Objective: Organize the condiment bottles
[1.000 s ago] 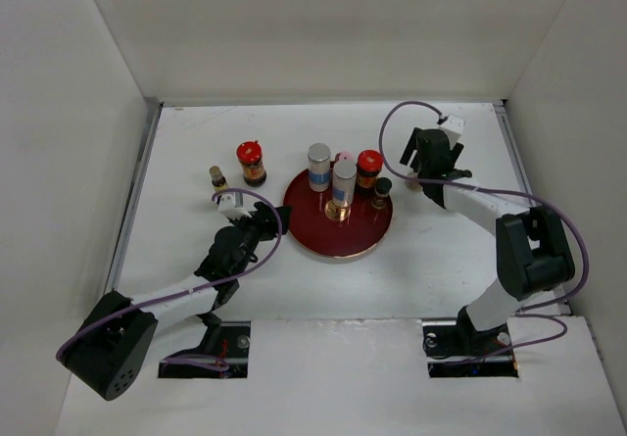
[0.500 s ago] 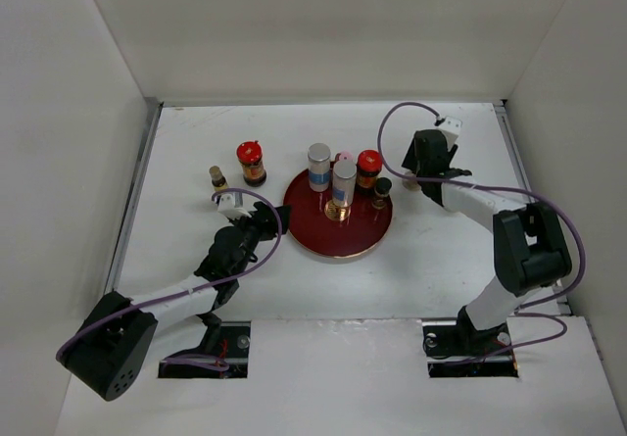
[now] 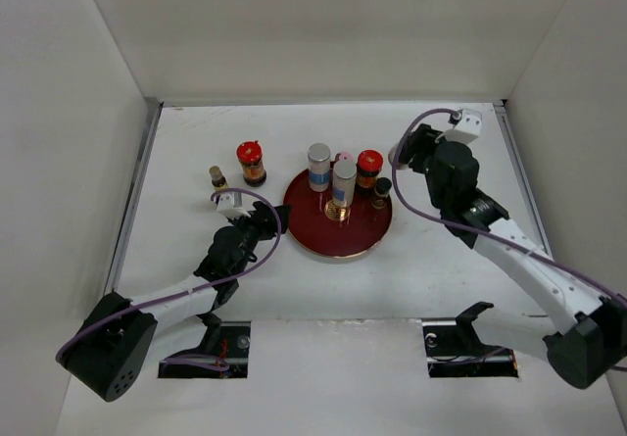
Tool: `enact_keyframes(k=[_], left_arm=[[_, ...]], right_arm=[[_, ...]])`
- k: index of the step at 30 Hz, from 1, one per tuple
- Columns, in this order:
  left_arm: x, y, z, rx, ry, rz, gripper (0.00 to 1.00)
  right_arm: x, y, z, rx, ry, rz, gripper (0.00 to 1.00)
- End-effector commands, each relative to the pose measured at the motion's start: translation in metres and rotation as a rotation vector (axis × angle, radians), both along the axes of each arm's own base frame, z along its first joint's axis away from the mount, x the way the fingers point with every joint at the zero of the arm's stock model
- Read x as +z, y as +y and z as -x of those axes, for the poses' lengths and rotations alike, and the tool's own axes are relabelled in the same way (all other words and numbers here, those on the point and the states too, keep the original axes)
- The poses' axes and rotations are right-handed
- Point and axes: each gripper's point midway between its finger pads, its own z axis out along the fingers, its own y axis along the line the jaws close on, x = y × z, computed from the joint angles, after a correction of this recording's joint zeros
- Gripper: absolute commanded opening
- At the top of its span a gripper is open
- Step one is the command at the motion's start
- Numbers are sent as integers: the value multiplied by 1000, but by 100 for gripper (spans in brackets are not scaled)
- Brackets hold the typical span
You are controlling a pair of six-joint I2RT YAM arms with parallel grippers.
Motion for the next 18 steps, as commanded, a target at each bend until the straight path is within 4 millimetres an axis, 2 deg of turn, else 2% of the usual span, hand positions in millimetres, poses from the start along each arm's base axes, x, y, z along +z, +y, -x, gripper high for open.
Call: enact_keyframes(k=[1,4,9,12,18], left_arm=[[31,-3,-7,1,-86,49,68],[33,-2,-7,6,-91,49,68],[33,-2,-6,4,-92,52,68],[32,-2,-6,6,-89,50,68],[35,-3,-5,0,-98,55,68]], right_arm=[[26,30,27,111,-54,15,42],[21,61,46,215,-35,17,42],[-12,100,66,321,18,8,41],[-35,117,65,355,62,11,41],[-75,135,51,361,111,36,40]])
